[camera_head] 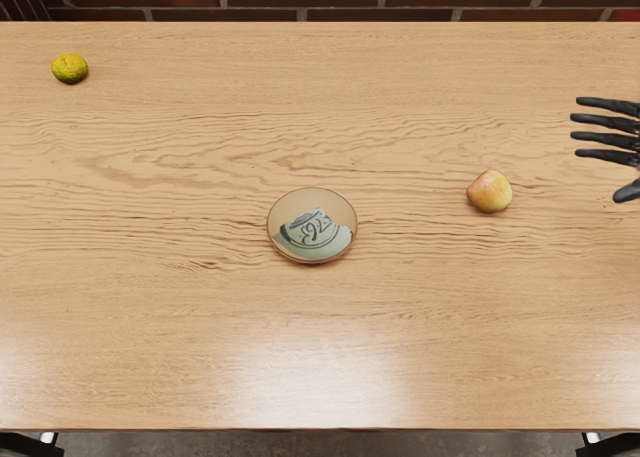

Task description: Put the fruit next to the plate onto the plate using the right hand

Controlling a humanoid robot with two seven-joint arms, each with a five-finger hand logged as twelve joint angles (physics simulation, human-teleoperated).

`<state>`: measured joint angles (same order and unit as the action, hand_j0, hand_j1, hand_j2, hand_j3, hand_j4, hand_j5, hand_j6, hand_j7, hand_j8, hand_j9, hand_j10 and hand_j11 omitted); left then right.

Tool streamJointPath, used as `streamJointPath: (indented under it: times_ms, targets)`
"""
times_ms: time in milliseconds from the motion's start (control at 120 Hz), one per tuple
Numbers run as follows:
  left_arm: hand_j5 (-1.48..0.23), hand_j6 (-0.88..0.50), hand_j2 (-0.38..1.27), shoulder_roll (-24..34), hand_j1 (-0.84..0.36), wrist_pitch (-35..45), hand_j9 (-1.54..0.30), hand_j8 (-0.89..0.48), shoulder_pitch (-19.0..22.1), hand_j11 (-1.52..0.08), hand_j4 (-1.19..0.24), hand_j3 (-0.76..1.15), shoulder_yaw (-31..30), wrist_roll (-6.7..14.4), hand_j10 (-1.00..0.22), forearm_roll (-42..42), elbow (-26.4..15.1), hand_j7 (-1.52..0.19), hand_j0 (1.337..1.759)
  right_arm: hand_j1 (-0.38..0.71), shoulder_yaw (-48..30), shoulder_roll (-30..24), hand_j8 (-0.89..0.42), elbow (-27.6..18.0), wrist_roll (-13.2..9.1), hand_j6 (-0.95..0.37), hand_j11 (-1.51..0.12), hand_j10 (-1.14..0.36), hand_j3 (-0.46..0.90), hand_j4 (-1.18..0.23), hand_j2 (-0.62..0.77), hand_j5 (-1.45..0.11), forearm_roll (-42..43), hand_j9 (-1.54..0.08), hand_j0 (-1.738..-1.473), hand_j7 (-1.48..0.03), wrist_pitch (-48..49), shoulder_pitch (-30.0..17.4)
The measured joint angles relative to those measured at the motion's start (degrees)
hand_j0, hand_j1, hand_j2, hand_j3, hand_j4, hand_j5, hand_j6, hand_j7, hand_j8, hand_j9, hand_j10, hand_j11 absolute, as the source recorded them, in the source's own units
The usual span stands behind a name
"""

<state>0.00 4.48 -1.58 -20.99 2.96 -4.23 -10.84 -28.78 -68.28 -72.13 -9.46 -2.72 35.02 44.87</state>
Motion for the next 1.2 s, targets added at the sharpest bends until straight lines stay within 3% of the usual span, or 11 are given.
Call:
streamJointPath:
  times_ms: [192,325,425,533,708,825,1200]
  targets:
    - [-0.30,-0.23,0.05,0.0,0.07,0.0,-0.30,-0.23,0.0,-0.30,-0.23,0.00,0.0,0.0,-0.23,0.0,0.0,-0.30,1.658,-0.29,-0.5,0.8,-0.05,-0.9,-3.2,-0.05,-0.06,-0.05,0.00,-0.05,-0.01,-0.06,-0.2,-0.06,-1.658,-0.06,0.0,3.1]
    - [-0.30,-0.23,0.05,0.0,0.07,0.0,-0.30,-0.23,0.0,-0.30,-0.23,0.00,0.0,0.0,-0.23,0.1,0.1,-0.30,1.658,-0.30,-0.9,3.4,-0.04,-2.5,-10.9,-0.04,-0.06,-0.04,0.00,-0.04,-0.01,-0.06,12.2,-0.06,-1.658,-0.06,0.0,13.9]
    - [-0.30,-0.23,0.05,0.0,0.07,0.0,-0.30,-0.23,-1.4,-0.30,-0.23,0.00,0.0,0.0,-0.23,0.3,0.4,-0.30,1.658,-0.30,-0.9,8.8,-0.04,-5.3,-18.7,-0.04,-0.06,-0.04,0.00,-0.04,-0.01,-0.06,25.3,-0.06,-1.658,-0.06,-0.2,18.7]
    - [-0.30,-0.23,0.05,0.0,0.07,0.0,-0.30,-0.23,0.0,-0.30,-0.23,0.00,0.0,0.0,-0.23,0.3,0.5,-0.30,1.658,-0.30,-0.6,15.8,-0.04,-6.6,-22.7,-0.05,-0.05,-0.04,0.00,-0.04,-0.01,-0.06,36.5,-0.06,-1.658,-0.05,-3.8,20.5]
    - [-0.30,-0.23,0.05,0.0,0.07,0.0,-0.30,-0.23,-0.1,-0.30,-0.23,0.00,0.0,0.0,-0.23,0.3,0.2,-0.30,1.658,-0.30,4.5,20.4,-0.04,-7.2,-24.4,-0.04,-0.05,-0.04,0.00,-0.04,-0.01,-0.05,47.0,-0.05,-1.658,-0.05,-21.5,20.6]
    - [-0.30,-0.23,0.05,0.0,0.07,0.0,-0.30,-0.23,-0.1,-0.30,-0.23,0.00,0.0,0.0,-0.23,0.3,0.1,-0.30,1.658,-0.30,6.6,24.7,-0.05,-7.1,-24.7,-0.05,-0.05,-0.04,0.00,-0.04,-0.01,-0.05,54.6,-0.05,-1.658,-0.05,-32.1,16.7]
    - [-0.30,-0.23,0.05,0.0,0.07,0.0,-0.30,-0.23,-0.1,-0.30,-0.23,0.00,0.0,0.0,-0.23,0.2,-0.6,-0.30,1.658,-0.15,13.9,32.8,-0.17,-4.7,-25.5,-0.17,-0.22,-0.17,0.00,-0.17,-0.03,-0.22,67.9,-0.22,-1.658,-0.22,-48.7,11.6]
